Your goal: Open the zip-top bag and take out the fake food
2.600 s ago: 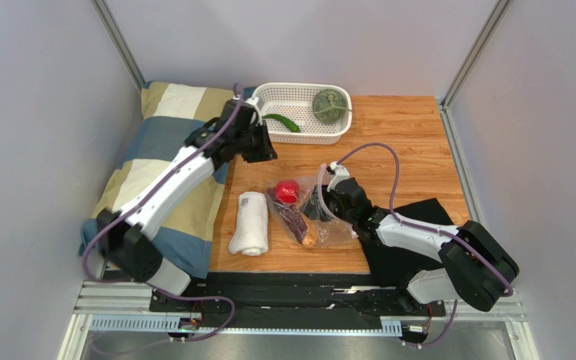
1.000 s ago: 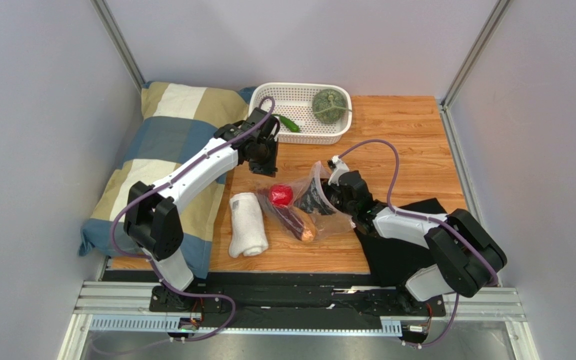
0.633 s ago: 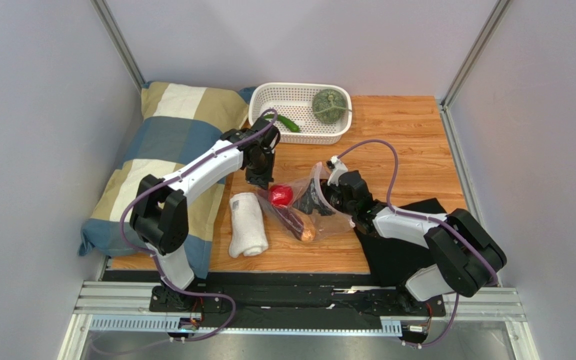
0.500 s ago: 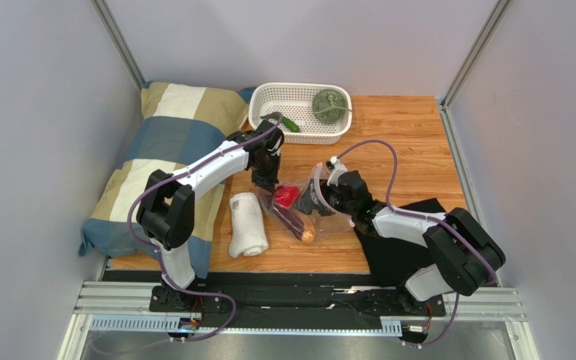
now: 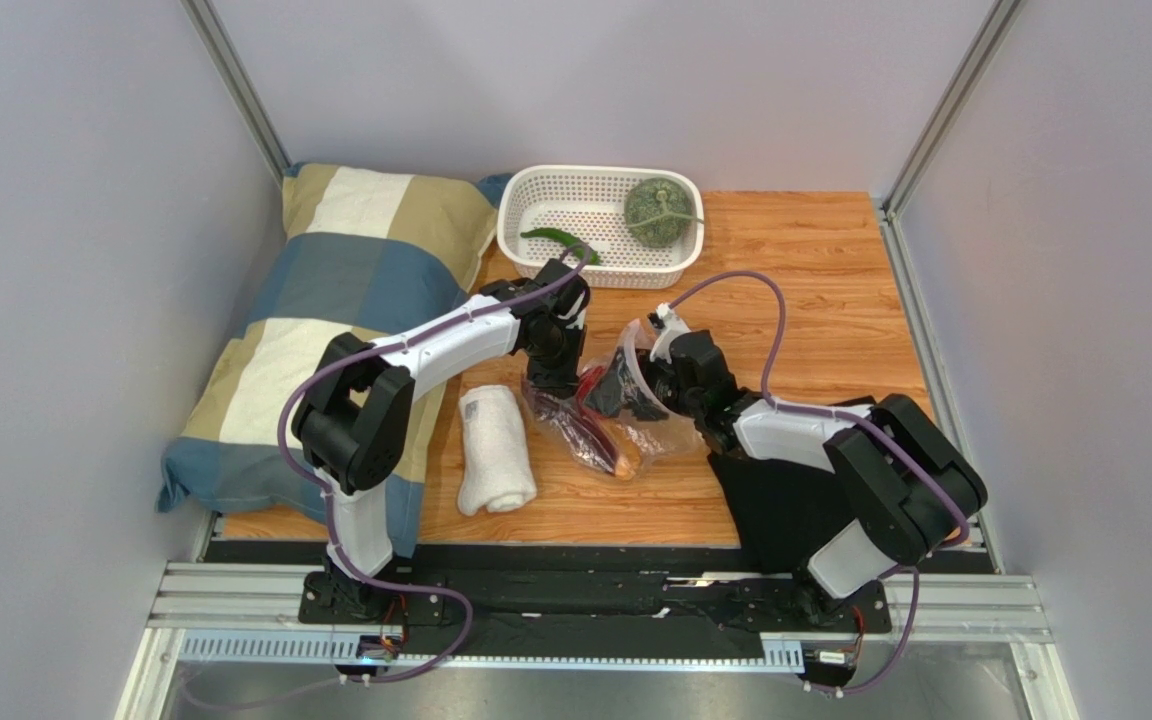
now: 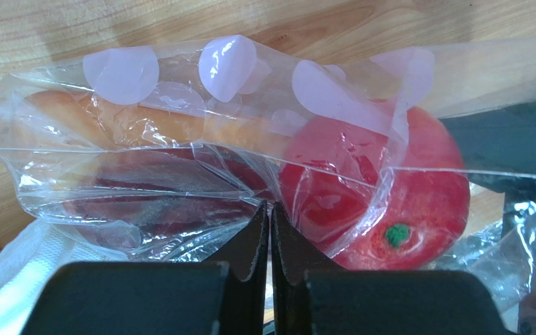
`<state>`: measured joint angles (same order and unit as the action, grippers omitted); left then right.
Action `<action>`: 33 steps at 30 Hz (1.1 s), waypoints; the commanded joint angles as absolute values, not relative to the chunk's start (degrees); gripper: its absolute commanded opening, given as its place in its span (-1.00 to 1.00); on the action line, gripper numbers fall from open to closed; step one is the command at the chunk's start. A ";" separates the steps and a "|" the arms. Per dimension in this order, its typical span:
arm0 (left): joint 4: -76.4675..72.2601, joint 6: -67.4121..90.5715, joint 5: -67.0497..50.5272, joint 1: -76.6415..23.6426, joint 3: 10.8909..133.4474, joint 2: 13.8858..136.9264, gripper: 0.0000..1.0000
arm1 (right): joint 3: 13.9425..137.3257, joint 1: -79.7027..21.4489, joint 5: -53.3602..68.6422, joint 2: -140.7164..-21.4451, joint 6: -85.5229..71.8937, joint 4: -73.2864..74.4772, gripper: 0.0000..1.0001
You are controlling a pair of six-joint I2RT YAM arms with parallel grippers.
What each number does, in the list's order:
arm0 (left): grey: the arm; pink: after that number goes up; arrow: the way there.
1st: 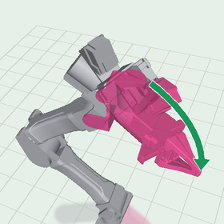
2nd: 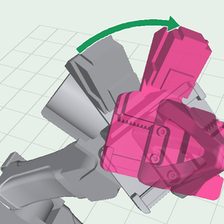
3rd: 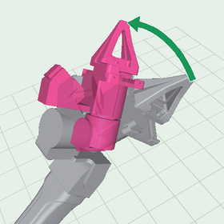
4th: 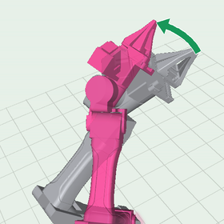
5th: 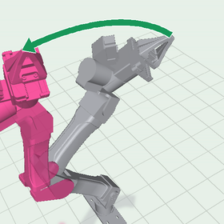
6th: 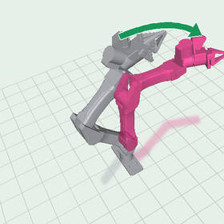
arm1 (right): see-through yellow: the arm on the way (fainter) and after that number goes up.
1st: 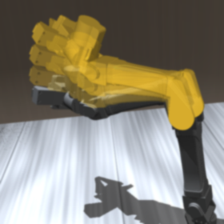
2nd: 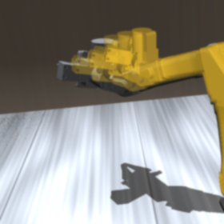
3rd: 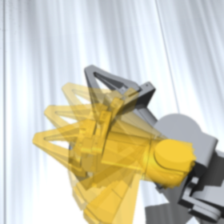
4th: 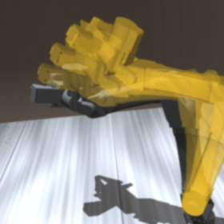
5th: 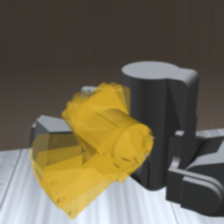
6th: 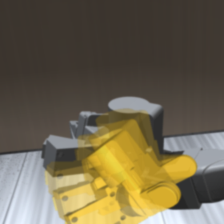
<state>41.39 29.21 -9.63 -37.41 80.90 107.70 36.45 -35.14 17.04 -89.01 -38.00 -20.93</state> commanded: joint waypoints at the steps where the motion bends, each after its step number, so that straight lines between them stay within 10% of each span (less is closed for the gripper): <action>1: 39.20 29.53 -13.27 -38.32 80.95 107.23 -0.89 | 39.55 -34.98 16.52 -90.79 -37.71 -24.96 0.65; 4: 38.59 29.18 -13.36 -38.32 80.33 107.31 -0.88 | 40.16 -34.98 17.49 -90.53 -37.36 -25.66 0.61; 12: 40.60 28.21 -8.44 -38.23 81.56 104.60 -0.85 | 46.75 -34.98 15.56 -84.91 -32.44 -7.50 -0.98; 33: 41.31 29.27 -3.34 -37.97 79.81 95.98 -0.58 | 66.61 -34.80 10.46 -60.39 -29.62 56.32 -1.00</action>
